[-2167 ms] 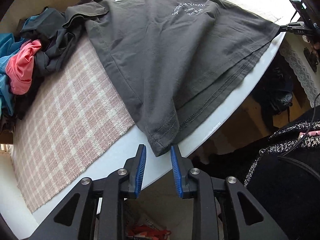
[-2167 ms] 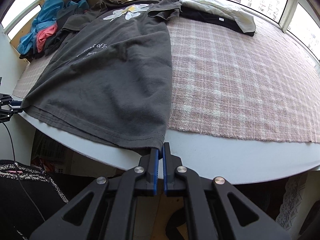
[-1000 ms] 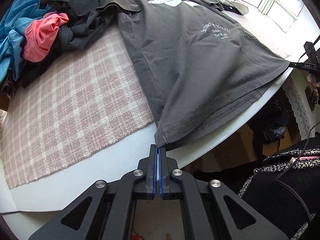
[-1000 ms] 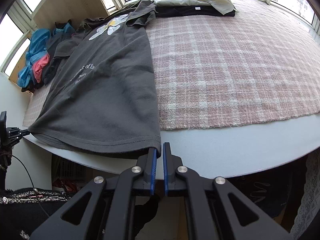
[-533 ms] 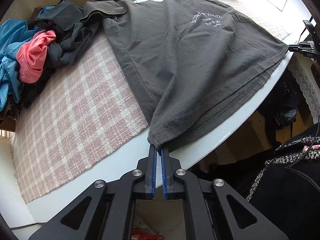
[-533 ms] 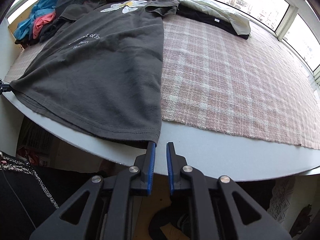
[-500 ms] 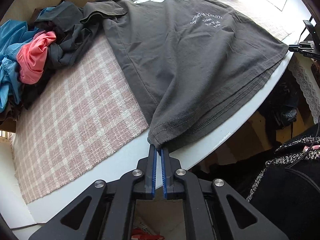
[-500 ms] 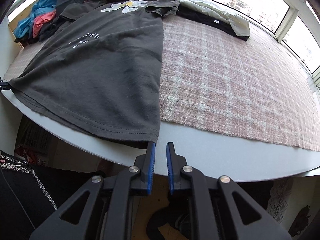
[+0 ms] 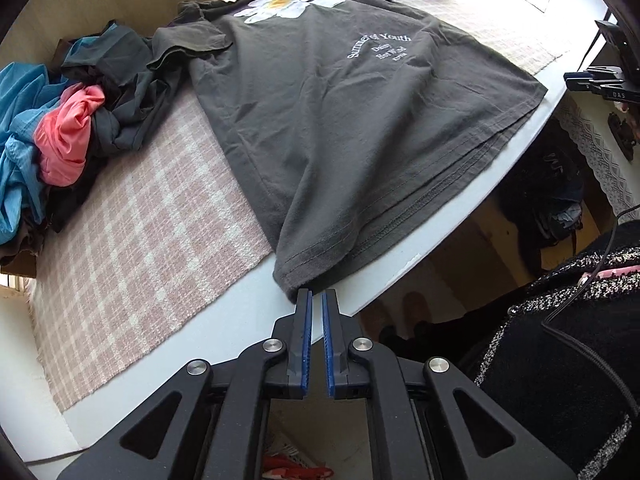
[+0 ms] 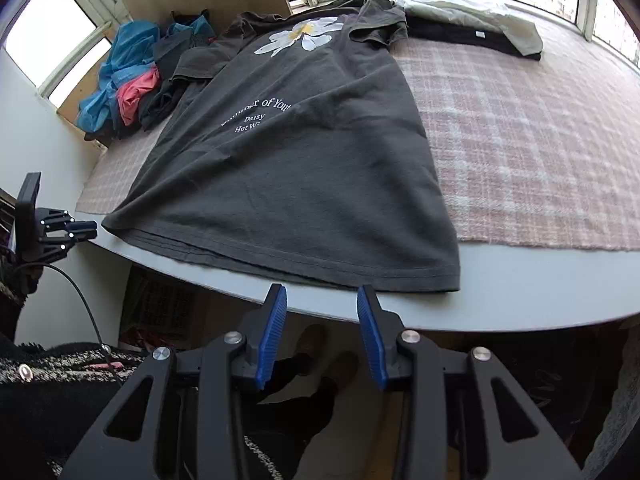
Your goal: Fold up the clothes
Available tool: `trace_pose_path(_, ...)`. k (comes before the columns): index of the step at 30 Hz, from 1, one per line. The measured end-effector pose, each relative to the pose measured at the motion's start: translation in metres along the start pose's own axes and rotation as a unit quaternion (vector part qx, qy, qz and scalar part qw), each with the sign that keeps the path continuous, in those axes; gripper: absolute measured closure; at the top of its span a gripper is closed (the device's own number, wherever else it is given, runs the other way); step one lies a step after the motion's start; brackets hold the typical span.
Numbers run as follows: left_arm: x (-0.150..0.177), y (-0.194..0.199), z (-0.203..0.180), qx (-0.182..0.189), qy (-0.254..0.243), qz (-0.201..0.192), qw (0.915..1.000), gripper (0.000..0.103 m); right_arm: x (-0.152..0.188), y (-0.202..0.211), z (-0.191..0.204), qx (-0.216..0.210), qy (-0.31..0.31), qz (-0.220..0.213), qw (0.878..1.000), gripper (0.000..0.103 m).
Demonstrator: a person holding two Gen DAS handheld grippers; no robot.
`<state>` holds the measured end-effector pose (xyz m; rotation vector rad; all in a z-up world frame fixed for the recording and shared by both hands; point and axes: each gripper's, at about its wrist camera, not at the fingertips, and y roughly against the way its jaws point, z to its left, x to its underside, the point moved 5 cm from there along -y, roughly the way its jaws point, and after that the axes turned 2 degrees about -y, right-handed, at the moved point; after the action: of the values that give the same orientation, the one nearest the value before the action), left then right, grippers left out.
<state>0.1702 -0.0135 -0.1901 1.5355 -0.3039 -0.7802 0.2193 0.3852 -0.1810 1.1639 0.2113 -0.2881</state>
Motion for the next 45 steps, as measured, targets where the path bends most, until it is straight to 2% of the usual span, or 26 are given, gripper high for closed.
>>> trace_pose_path(2,-0.008,-0.003,-0.010,0.029,0.003,-0.006,0.9995,0.085,0.003,-0.006,-0.008,0.005,-0.037,-0.002,0.999,0.066)
trace_pose_path(3,-0.011,-0.006,-0.012,0.043,0.014,-0.006,0.9990,0.085,0.005,-0.007,-0.014,0.016,-0.052,-0.005,0.999,0.066)
trace_pose_path(5,-0.010,-0.009,-0.012,0.048,0.025,-0.010,0.9985,0.085,0.006,-0.009,-0.026,0.025,-0.088,-0.006,0.996,0.066)
trace_pose_path(8,-0.004,-0.016,-0.008,0.008,0.005,0.002,1.0000,0.087,0.003,-0.013,-0.037,0.001,-0.134,-0.009,0.991,0.066)
trace_pose_path(13,0.000,-0.019,0.008,0.039,0.051,0.006,0.9979,0.083,-0.007,-0.022,-0.045,0.025,-0.151,-0.009,0.988,0.066)
trace_pose_path(15,0.000,-0.019,0.015,0.044,0.066,0.000,0.9968,0.083,-0.008,-0.024,-0.022,0.024,-0.100,-0.008,0.995,0.066)
trace_pose_path(18,0.001,-0.012,0.013,0.032,0.053,-0.005,0.9981,0.083,-0.009,-0.028,0.021,0.019,-0.003,-0.007,1.000,0.066)
trace_pose_path(20,0.002,-0.008,0.009,0.030,0.034,-0.006,0.9990,0.082,-0.009,-0.031,0.050,0.016,0.062,-0.007,0.998,0.066)
trace_pose_path(22,0.000,-0.007,0.007,0.034,0.029,-0.010,0.9990,0.074,-0.010,-0.033,0.078,0.012,0.126,-0.006,0.992,0.066)
trace_pose_path(24,-0.001,-0.013,0.009,0.021,0.023,-0.005,0.9995,0.072,-0.008,-0.043,0.111,0.008,0.197,-0.001,0.980,0.066)
trace_pose_path(27,-0.002,-0.022,0.010,0.002,0.012,0.002,0.9999,0.072,0.001,-0.080,0.163,0.017,0.323,0.024,0.946,0.066)
trace_pose_path(29,0.000,-0.027,0.006,-0.008,-0.014,0.010,0.9998,0.072,0.006,-0.102,0.180,0.027,0.378,0.046,0.924,0.066)
trace_pose_path(31,0.000,-0.030,0.008,-0.011,-0.018,0.013,0.9997,0.072,0.007,-0.116,0.187,0.025,0.400,0.067,0.914,0.066)
trace_pose_path(35,0.000,-0.030,0.014,-0.003,-0.008,0.006,0.9999,0.072,0.002,-0.124,0.190,0.000,0.402,0.092,0.911,0.067)
trace_pose_path(39,0.002,-0.028,0.020,-0.004,0.009,-0.002,1.0000,0.072,-0.004,-0.128,0.191,-0.008,0.402,0.108,0.909,0.073)
trace_pose_path(45,0.004,-0.028,0.020,0.001,0.016,-0.010,0.9998,0.072,-0.001,-0.143,0.195,0.006,0.427,0.131,0.895,0.077)
